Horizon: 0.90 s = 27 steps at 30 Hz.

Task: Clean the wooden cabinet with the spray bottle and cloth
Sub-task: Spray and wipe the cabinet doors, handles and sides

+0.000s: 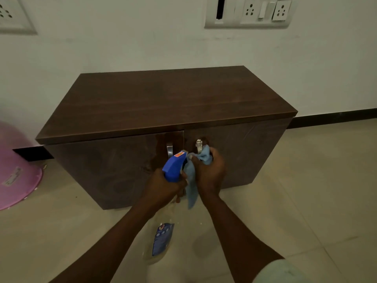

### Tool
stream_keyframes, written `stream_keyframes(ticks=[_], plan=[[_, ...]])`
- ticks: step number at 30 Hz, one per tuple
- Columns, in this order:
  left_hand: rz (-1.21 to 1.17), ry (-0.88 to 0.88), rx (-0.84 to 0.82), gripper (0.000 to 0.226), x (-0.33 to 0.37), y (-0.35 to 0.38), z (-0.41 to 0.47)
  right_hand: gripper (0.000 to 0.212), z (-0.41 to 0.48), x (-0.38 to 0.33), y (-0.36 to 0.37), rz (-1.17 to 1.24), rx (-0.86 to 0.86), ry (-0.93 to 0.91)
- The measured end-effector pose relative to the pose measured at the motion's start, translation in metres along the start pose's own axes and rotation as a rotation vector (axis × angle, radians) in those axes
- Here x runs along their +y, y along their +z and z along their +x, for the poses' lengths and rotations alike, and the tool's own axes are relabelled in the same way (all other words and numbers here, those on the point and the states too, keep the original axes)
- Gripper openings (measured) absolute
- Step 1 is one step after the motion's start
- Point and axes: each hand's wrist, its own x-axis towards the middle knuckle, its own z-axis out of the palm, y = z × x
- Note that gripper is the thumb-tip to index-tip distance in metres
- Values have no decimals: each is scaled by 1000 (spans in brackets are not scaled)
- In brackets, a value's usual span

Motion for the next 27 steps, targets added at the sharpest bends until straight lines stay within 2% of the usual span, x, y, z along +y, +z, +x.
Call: stream_keyframes(ticks=[3, 5, 7, 11, 13, 16, 19, 23, 25, 27], plan=[[11, -9, 28, 23, 0, -2, 2, 39, 6, -16, 0, -14, 76, -129], [-2, -13, 36, 18, 2, -2, 2, 34, 8, -21, 1, -3, 115, -133], [-1, -17, 42, 21, 3, -1, 2, 31, 4, -20, 4, 30, 148, -81], [-33, -9, 29, 28, 7, -1, -3, 31, -7, -15, 8, 202, 144, 134], [-40, 4, 21, 29, 11, -4, -5, 33, 0, -24, 7, 125, 211, 28], [-34, 10, 23, 32, 10, -8, -5, 26, 18, -37, 2, -150, 144, -290], [-8, -2, 9, 26, 5, -8, -1, 22, 14, -30, 2, -172, 127, -386], [-1, -7, 14, 24, 5, -7, -1, 24, 4, -28, 2, 53, 195, -263], [-7, -14, 9, 19, 4, -7, -1, 27, 4, -25, -4, 67, 277, -129], [-20, -27, -2, 17, 3, -7, -3, 38, -5, -15, -4, 23, 210, -102]])
